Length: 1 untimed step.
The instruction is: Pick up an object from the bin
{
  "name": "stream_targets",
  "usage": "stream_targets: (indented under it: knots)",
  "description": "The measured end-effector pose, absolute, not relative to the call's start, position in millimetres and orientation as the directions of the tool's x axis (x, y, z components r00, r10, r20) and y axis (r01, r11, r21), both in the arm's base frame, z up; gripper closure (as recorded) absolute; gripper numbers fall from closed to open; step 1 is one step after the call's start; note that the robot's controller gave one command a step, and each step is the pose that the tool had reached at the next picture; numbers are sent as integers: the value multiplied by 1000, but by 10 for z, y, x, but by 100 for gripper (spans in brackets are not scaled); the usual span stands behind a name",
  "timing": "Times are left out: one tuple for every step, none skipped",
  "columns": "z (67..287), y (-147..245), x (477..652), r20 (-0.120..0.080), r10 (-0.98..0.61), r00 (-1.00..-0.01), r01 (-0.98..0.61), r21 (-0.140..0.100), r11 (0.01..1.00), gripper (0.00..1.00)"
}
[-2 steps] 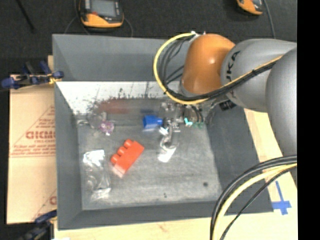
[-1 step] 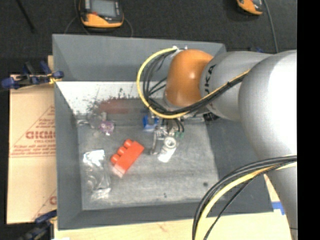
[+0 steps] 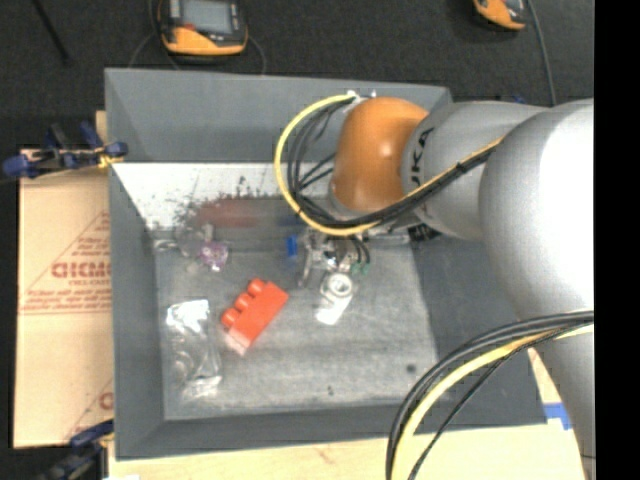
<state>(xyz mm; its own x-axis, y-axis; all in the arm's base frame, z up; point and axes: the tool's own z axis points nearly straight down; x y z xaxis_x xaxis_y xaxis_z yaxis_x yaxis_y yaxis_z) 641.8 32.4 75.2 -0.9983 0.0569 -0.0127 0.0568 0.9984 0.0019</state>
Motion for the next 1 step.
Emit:
stream_targets:
  knots:
    - [726, 326, 6382, 4, 56, -998, 56, 1, 998, 0]
